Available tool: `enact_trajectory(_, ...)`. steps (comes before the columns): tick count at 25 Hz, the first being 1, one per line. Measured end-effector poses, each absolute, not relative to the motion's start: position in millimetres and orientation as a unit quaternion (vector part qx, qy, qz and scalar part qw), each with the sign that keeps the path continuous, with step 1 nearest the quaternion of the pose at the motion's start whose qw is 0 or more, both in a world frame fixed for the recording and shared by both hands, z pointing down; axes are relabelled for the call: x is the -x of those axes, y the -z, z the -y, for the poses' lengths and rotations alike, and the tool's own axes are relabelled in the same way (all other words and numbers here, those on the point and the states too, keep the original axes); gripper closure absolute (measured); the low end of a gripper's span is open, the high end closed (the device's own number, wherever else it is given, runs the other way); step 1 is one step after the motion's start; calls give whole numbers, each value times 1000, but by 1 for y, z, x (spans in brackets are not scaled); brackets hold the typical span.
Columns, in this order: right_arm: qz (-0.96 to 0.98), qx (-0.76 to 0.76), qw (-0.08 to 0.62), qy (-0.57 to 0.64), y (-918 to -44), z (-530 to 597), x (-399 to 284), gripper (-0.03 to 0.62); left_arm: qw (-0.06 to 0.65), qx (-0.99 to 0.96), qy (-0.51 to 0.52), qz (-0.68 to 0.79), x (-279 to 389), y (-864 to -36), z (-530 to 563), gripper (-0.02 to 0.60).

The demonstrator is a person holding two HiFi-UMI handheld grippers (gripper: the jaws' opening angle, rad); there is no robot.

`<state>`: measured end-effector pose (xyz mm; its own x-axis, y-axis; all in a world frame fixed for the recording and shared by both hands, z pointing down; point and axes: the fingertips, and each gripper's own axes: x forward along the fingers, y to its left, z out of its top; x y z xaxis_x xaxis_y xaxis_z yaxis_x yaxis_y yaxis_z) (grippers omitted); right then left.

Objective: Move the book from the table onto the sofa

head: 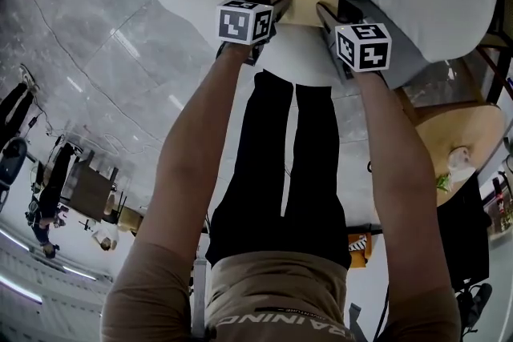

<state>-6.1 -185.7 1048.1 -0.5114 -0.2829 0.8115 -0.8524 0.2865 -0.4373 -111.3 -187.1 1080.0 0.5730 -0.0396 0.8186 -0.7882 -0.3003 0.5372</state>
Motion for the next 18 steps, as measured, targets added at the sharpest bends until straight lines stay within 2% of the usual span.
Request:
enact_trajectory(8, 736, -391, 325, -448, -1035, 178, -5, 414, 485, -723, -403, 283, 126, -1071, 169, 351)
enact_trajectory(12, 747, -373, 342, -432, -1029, 169, -9, 465, 492, -720, -389, 296, 129, -1065, 165, 354)
enact_trajectory(16, 757, -367, 349, -413, -1014, 162, -13, 549, 467, -746, -383, 281, 116, -1046, 170, 362)
enact_trajectory(17, 758, -367, 349, -412, -1009, 160, -13, 586, 462, -751, -381, 278, 114, -1040, 172, 383)
enact_trajectory(18, 758, -365, 349, -413, -1005, 158, -12, 588, 456, -756, -378, 278, 111, -1034, 174, 427)
